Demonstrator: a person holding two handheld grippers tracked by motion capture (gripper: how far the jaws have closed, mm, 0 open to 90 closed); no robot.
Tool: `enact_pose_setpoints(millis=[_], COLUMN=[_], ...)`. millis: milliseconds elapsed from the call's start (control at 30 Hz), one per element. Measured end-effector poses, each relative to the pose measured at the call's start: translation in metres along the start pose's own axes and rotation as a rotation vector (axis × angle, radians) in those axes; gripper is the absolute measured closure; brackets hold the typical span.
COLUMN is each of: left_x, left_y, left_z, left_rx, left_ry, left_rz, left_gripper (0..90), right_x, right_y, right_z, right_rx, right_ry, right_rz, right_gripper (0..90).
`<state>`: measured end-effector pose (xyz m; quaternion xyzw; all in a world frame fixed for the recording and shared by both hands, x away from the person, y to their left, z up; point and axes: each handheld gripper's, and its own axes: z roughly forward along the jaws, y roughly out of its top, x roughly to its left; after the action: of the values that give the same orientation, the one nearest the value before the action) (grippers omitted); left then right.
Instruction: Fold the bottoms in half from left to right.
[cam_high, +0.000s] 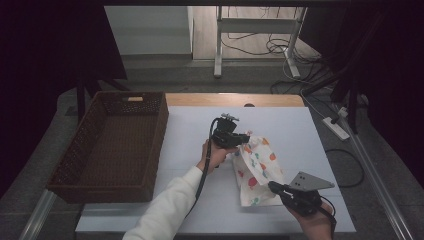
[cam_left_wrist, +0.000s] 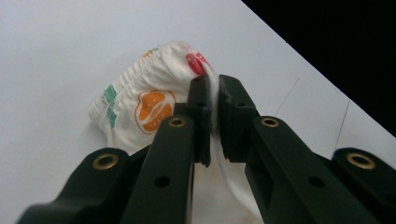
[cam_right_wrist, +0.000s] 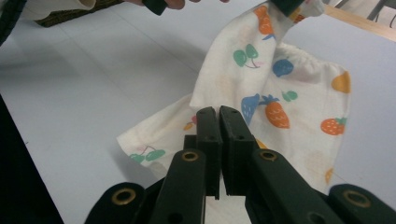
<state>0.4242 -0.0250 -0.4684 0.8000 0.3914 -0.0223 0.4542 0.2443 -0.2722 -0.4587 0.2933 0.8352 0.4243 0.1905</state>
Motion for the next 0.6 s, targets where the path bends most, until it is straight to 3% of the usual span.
enact_pose_setpoints(millis=[600], left_x=[-0.011], left_y=[0.008], left_z=[0.02], left_rx=[0.002], left_ry=[0.014], left_rz=[0.014], left_gripper=[82.2], right_x=[-0.02], right_y=[-0.012], right_z=[-0.002], right_rx=[0.033], right_ry=[-0.035], right_rz=[0.048], right_gripper=[86.7])
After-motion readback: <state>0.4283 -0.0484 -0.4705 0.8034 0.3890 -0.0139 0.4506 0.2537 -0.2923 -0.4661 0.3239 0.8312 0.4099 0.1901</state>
